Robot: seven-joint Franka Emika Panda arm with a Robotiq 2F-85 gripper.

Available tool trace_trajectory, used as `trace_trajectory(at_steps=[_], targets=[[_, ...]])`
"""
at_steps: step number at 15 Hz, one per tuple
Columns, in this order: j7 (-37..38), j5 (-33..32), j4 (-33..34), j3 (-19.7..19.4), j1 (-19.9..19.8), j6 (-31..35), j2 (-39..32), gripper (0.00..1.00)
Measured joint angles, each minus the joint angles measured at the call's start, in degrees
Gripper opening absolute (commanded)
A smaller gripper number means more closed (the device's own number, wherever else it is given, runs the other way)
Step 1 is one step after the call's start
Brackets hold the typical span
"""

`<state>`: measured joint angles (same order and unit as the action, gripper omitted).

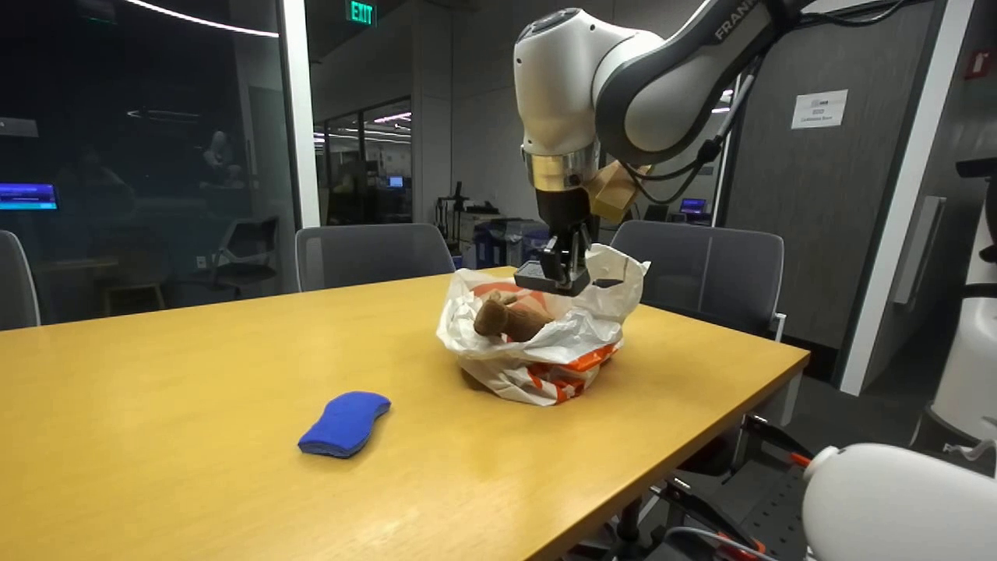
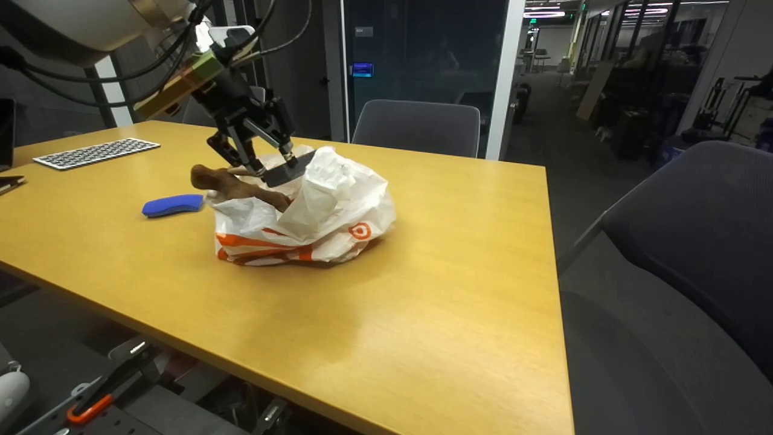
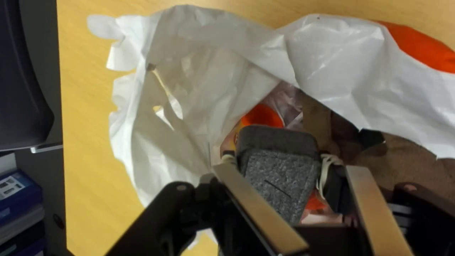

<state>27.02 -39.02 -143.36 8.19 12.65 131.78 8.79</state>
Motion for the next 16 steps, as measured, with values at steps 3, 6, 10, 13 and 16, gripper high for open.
trace_trajectory(at_steps=[3,6,10,13,16], targets=[[-1.41,-0.07,-0.43,0.16,-1.19,-0.05,-2.06,0.83],[-2.19,0.06,-0.27,0.18,-1.87,0.03,-4.00,0.97],[-3.13,2.04,0.27,0.75,-1.86,0.24,-4.53,1.00],[-5.49,6.30,0.85,1.40,-1.61,2.27,-4.02,1.00],[-10.13,14.36,1.37,2.68,-0.70,8.78,-3.23,1.00]])
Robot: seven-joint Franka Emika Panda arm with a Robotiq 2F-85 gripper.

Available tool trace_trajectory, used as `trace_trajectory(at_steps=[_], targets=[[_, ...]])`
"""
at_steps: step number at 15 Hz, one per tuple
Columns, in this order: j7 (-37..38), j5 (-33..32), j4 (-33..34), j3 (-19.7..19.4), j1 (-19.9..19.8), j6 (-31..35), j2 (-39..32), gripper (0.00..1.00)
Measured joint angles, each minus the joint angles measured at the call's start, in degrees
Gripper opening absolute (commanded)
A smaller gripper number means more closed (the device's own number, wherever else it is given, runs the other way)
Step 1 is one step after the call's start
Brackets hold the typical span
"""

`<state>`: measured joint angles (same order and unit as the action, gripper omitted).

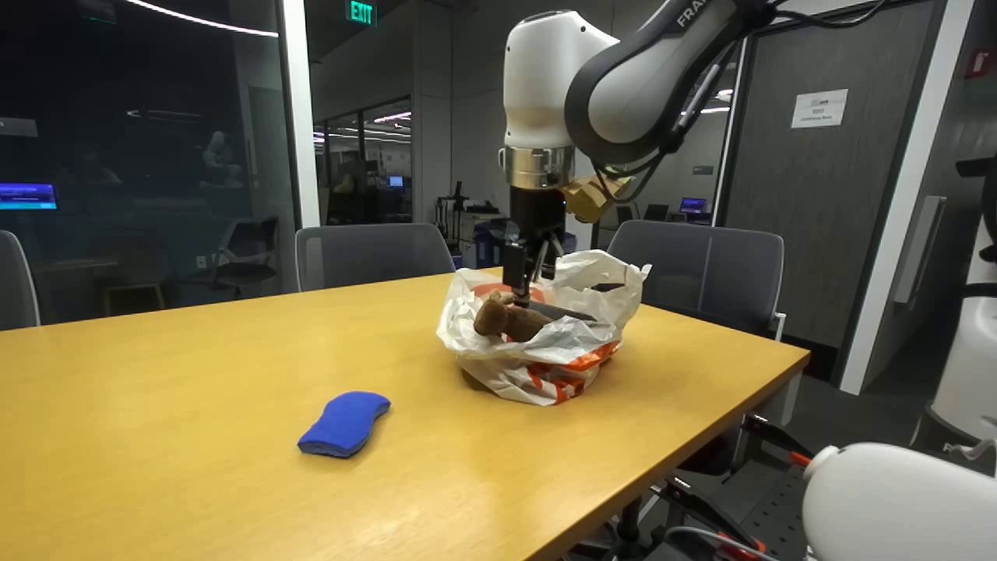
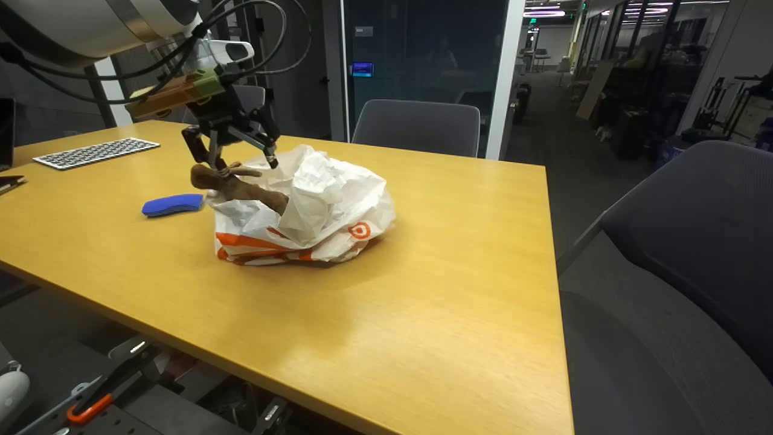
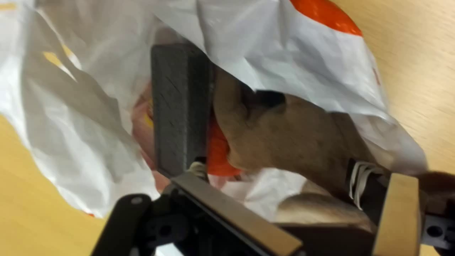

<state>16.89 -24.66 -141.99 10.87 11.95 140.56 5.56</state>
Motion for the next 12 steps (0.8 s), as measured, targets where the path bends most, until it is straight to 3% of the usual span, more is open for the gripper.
trace_trajectory(at_steps=[3,6,12], targets=[[-4.89,7.04,0.78,2.03,1.92,6.28,-0.07,1.00],[-9.68,10.01,0.96,4.47,4.18,11.66,-0.92,1.00],[-23.77,15.56,0.90,8.39,8.37,16.61,-7.38,1.00]])
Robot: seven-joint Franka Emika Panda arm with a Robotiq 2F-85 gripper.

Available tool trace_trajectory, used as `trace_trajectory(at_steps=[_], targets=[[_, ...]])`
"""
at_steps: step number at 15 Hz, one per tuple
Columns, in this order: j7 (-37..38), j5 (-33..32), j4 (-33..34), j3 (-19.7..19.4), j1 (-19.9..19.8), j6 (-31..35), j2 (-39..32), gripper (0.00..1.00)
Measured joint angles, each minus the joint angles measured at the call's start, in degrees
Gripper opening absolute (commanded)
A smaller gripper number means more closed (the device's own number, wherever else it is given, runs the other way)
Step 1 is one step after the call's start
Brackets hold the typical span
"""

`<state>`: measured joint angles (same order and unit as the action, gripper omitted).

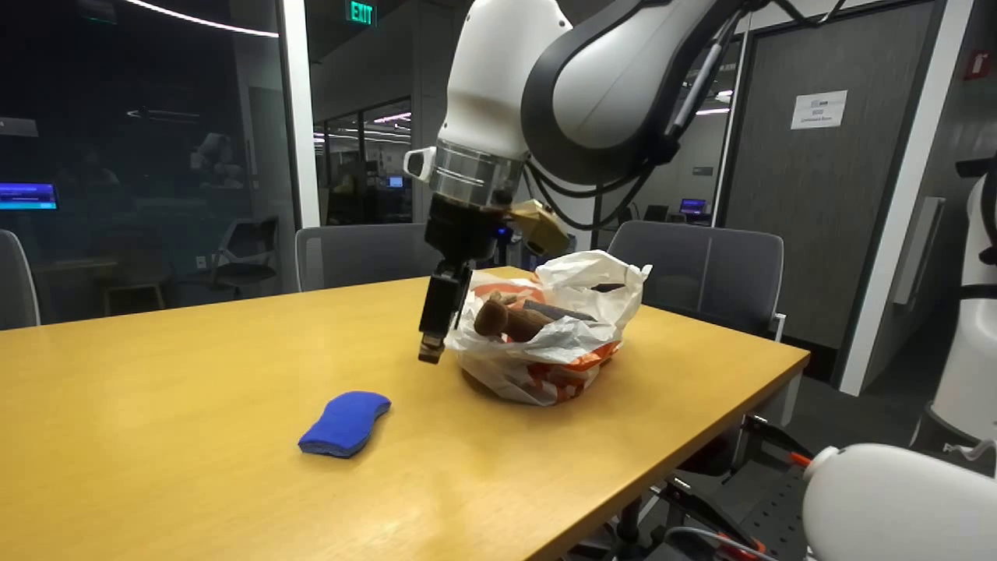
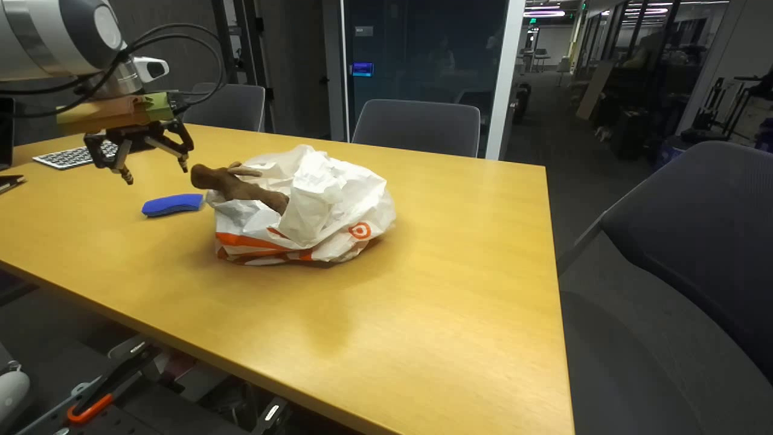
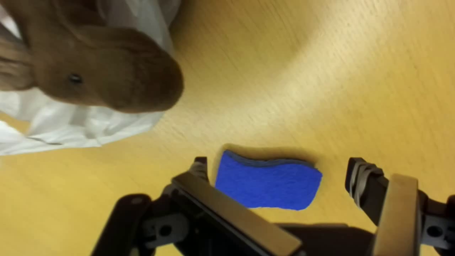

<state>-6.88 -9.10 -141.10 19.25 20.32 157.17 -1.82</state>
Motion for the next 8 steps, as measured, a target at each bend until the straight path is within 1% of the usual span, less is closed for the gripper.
trace_trajectory(at_steps=[4,8], targets=[[-9.31,0.52,2.19,2.61,0.75,3.74,-5.75,1.00],[-16.61,-2.44,5.92,3.46,0.81,5.12,-11.24,1.00]])
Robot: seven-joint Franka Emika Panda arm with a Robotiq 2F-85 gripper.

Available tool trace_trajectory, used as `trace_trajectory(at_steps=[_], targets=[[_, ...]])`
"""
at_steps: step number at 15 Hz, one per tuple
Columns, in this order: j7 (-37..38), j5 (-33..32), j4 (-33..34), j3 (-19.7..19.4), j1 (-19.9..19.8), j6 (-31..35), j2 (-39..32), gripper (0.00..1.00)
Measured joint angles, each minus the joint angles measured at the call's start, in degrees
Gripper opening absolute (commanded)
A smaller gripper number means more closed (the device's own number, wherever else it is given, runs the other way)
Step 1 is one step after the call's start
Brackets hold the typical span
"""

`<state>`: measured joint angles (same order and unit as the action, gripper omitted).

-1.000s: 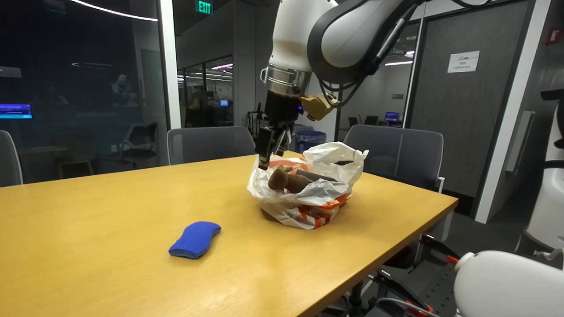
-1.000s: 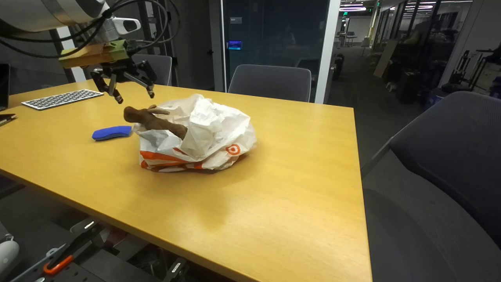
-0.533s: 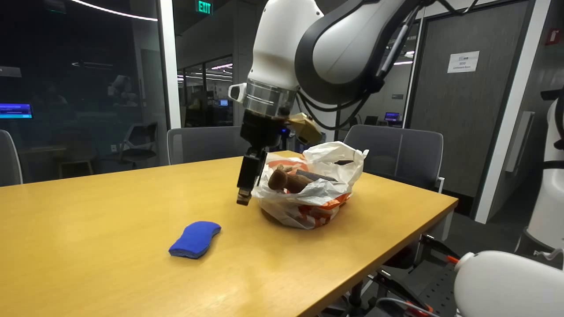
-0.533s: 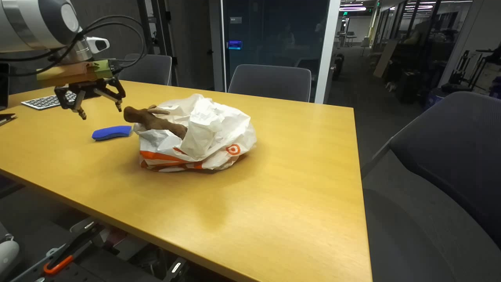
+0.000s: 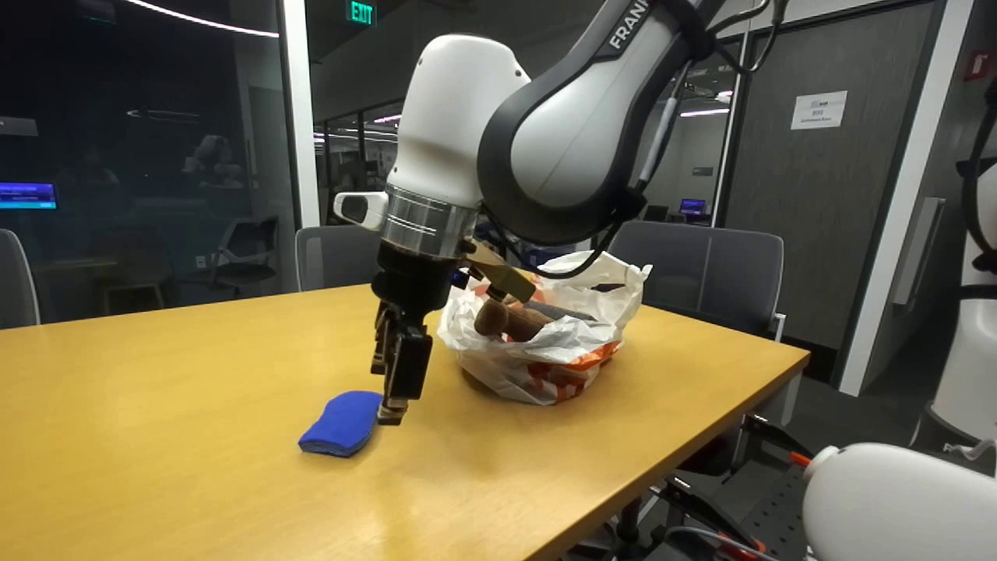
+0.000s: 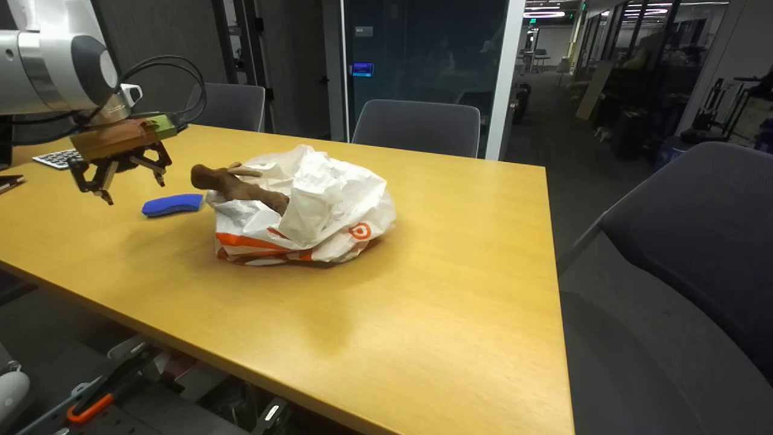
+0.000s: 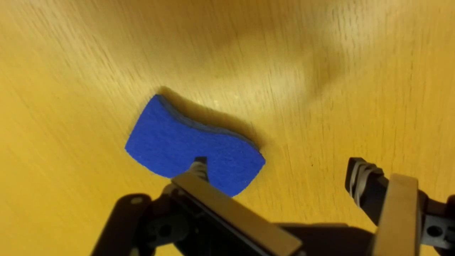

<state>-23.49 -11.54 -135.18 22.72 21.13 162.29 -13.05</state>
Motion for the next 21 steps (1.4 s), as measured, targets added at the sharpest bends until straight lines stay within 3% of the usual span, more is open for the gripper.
trace_trajectory(at_steps=[4,9,19,20,21], targets=[[-5.07,-8.50,2.14,-0.62,-0.05,-0.08,-4.56,1.00],[-5.11,-21.65,6.54,-4.95,3.25,-0.02,-7.71,1.00],[-7.50,-27.85,11.72,-4.79,4.18,-1.29,-13.14,1.00],[-8.04,-28.35,11.97,-4.73,4.18,-1.61,-13.47,0.92],[-8.52,-28.76,12.17,-4.69,4.18,-1.90,-13.70,0.74]])
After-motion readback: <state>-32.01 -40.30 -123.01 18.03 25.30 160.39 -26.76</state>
